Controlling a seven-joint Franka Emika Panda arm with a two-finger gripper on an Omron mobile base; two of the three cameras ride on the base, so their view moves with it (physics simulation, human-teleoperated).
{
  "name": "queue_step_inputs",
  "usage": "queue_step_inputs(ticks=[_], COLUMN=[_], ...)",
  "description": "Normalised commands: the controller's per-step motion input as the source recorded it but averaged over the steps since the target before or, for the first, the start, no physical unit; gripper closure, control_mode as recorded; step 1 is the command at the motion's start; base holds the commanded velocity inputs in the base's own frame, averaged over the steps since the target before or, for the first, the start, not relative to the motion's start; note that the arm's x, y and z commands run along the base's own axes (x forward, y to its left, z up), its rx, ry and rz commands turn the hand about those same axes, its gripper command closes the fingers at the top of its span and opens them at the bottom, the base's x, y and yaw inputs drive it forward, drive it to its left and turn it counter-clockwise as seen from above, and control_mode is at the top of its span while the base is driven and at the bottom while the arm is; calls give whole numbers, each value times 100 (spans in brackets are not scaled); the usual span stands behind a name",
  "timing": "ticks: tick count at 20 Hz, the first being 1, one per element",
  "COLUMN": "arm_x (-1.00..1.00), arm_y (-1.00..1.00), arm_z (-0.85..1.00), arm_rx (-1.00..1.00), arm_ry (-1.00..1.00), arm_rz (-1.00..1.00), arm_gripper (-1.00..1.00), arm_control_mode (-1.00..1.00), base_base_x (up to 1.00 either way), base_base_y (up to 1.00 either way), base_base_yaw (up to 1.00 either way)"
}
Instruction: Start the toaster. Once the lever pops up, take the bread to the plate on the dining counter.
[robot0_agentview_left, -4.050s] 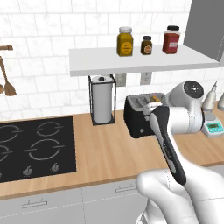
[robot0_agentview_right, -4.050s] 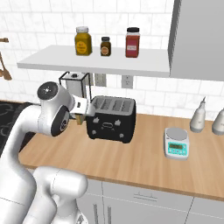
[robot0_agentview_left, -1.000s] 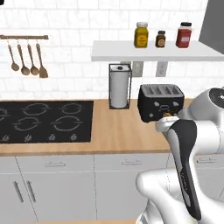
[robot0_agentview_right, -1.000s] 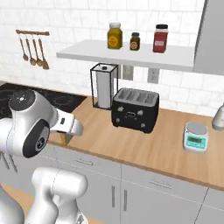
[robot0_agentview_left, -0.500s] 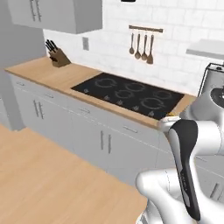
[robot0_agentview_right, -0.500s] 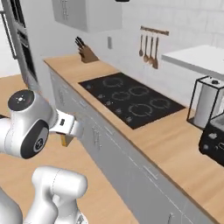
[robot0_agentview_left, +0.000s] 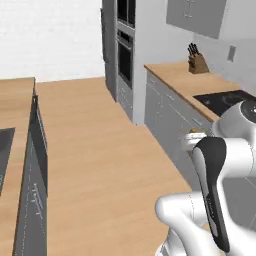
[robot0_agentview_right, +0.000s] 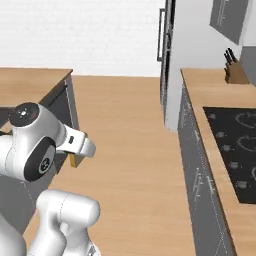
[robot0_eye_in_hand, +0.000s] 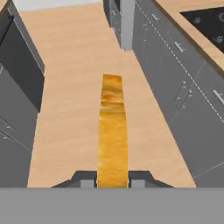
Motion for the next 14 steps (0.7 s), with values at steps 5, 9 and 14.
queue_step_inputs(ticks=[5,9,14], arm_x=[0,0,0], arm_y=[0,0,0], arm_z=[0,0,0], arm_rx=[0,0,0], arm_ry=[0,0,0], arm_rz=[0,0,0], arm_gripper=[100,100,100], arm_control_mode=[100,100,100], base_base_x=[-26,-19,-18], base_base_y=[0,0,5], base_base_yaw=[99,89,85])
